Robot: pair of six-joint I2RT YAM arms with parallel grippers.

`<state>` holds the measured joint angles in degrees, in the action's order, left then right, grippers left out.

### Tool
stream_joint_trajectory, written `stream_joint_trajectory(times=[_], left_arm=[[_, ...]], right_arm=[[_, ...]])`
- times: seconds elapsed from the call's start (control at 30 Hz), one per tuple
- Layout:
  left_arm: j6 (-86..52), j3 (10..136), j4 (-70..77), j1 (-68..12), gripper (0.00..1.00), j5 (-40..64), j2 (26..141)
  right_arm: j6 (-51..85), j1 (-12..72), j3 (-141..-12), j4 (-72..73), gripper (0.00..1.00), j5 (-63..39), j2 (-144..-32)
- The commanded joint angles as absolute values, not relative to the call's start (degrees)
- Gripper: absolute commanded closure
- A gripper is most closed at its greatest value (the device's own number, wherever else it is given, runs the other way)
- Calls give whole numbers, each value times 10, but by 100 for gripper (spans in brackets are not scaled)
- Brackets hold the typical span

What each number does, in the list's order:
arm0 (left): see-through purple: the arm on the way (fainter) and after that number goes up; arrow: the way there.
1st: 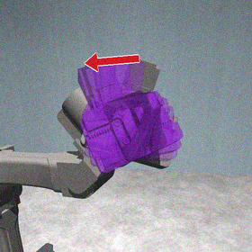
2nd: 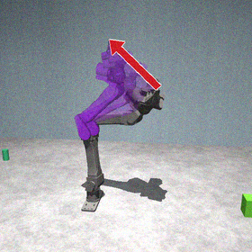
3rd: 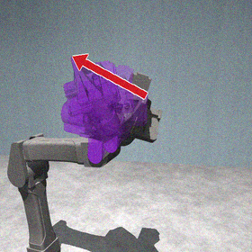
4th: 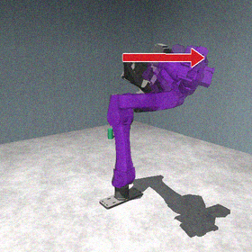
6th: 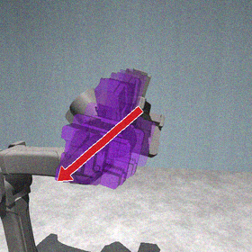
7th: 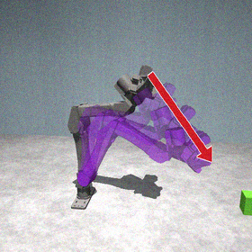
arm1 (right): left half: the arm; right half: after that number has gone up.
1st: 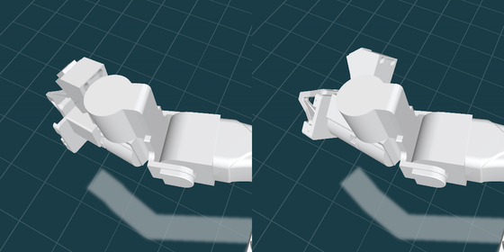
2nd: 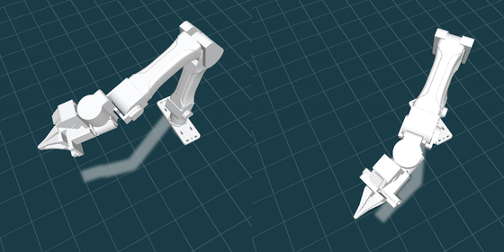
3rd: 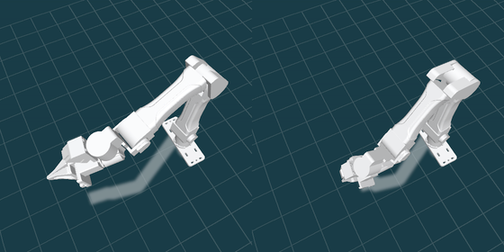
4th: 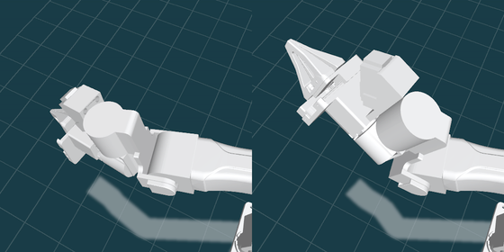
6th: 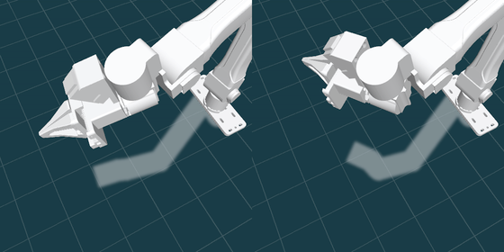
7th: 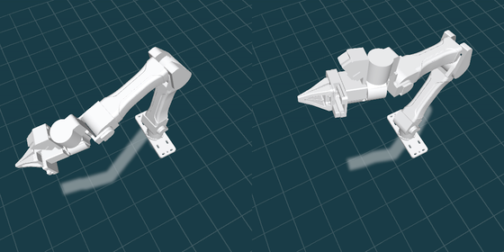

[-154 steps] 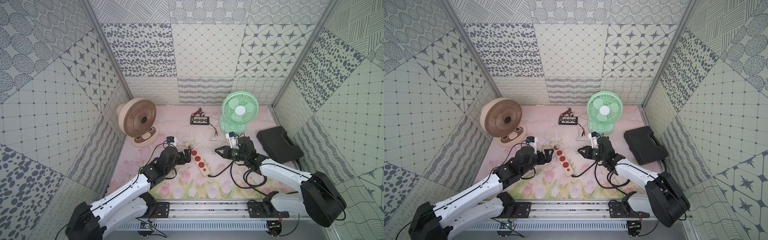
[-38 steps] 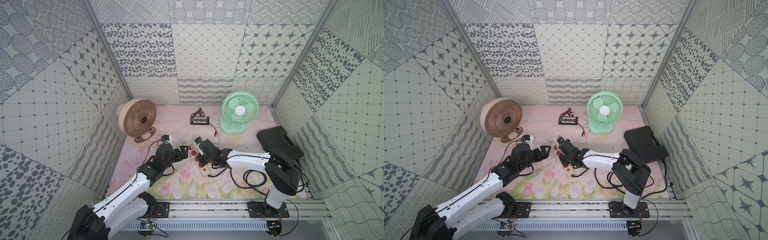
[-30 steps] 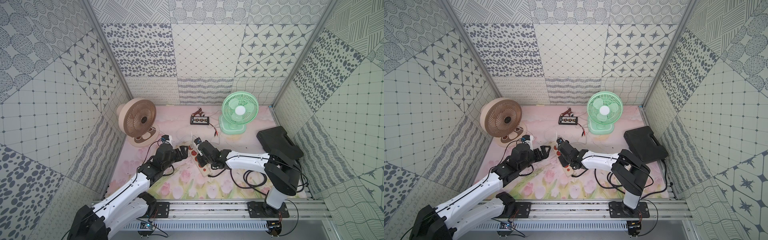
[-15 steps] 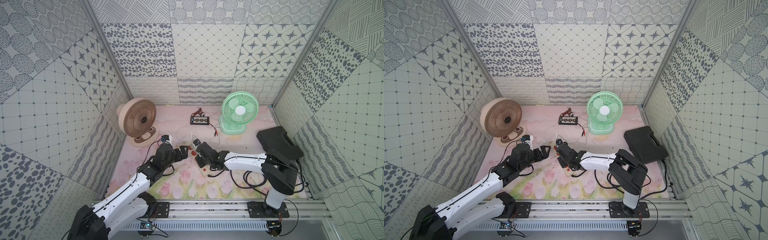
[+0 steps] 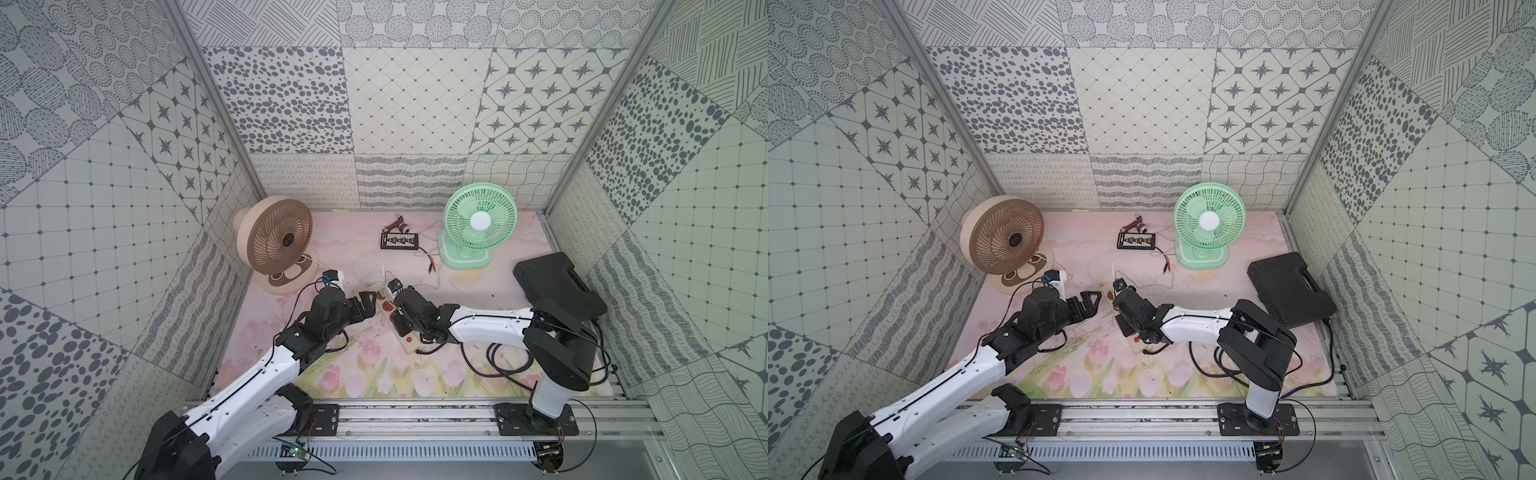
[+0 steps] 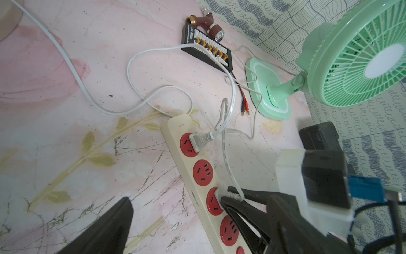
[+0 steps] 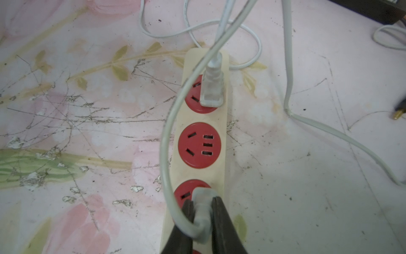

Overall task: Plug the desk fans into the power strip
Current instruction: Insert the plug into the socket.

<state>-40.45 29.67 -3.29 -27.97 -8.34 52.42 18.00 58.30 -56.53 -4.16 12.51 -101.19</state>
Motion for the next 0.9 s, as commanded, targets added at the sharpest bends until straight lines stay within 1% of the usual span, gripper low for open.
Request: stream_joint_trajectory(times=[0.0,0.27,0.53,0.87], left_arm=[[-396,291,-26,-277,0,-85,519],[-397,290,-27,-277,1,-84,515],[-396,288,-27,-277,1,-86,511],[-396,287,-28,-278,1,-88,507]], right_arm=[[198,590,-516,-107,100,73,-1065],[221,598,-461,-77,100,75,-1066],[220,623,-469,-95,100,100,-1087],[251,635,-455,-80,100,98,-1108]])
